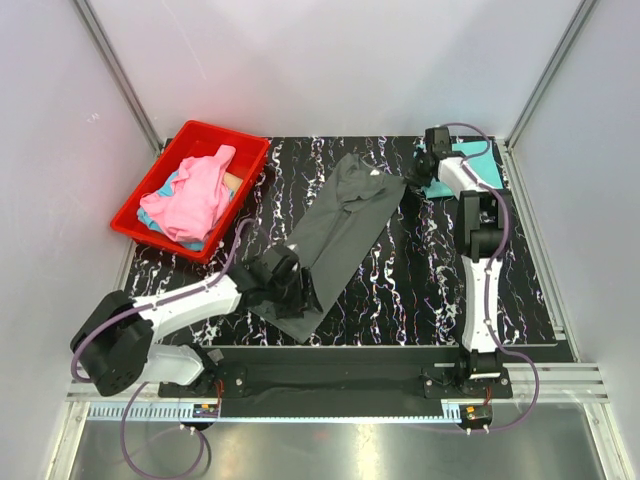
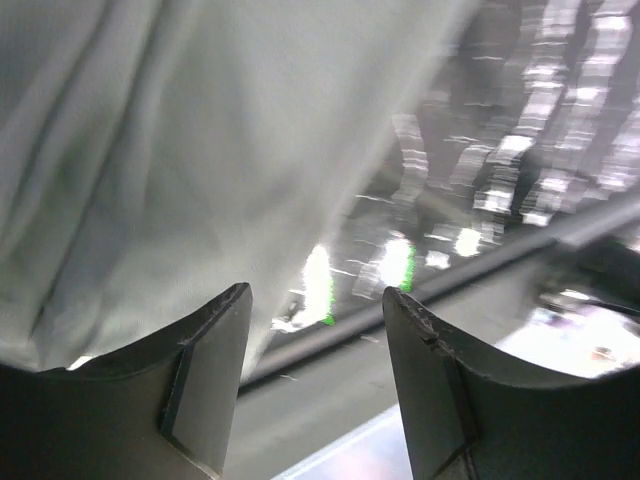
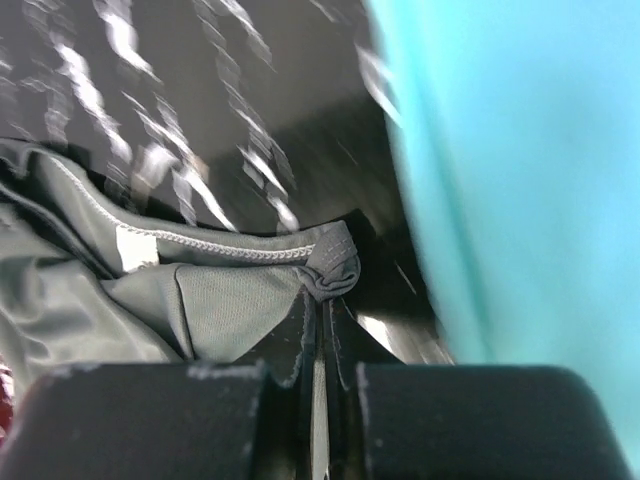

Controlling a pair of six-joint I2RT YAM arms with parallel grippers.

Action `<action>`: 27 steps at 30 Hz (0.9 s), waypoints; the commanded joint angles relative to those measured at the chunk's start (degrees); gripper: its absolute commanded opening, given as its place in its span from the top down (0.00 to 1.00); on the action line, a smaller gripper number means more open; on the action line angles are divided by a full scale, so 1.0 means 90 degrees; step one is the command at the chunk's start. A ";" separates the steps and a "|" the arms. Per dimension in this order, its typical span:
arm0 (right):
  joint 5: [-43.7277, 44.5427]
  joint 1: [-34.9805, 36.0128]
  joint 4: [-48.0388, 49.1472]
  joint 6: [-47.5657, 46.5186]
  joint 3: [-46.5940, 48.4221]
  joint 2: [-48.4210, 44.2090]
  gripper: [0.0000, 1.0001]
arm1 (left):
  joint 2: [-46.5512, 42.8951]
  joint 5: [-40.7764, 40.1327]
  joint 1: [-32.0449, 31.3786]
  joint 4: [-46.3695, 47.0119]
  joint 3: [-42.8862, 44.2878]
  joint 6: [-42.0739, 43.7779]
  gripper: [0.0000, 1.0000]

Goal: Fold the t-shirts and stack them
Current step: Fold the tshirt

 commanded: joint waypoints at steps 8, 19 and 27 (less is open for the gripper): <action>-0.1759 -0.0038 -0.0624 -0.0902 0.4667 0.2513 0.64 | 0.0569 -0.0509 0.0462 -0.1653 0.2479 0.1352 0.37; -0.1174 0.0059 -0.1161 -0.0132 0.1051 -0.0970 0.35 | 0.0803 -0.0968 0.2213 -0.1616 0.2050 0.2760 0.37; -0.0764 0.1016 -0.1233 0.0668 -0.2971 -0.3819 0.34 | 0.0794 -0.0607 0.2448 -0.0971 0.1181 0.2672 0.37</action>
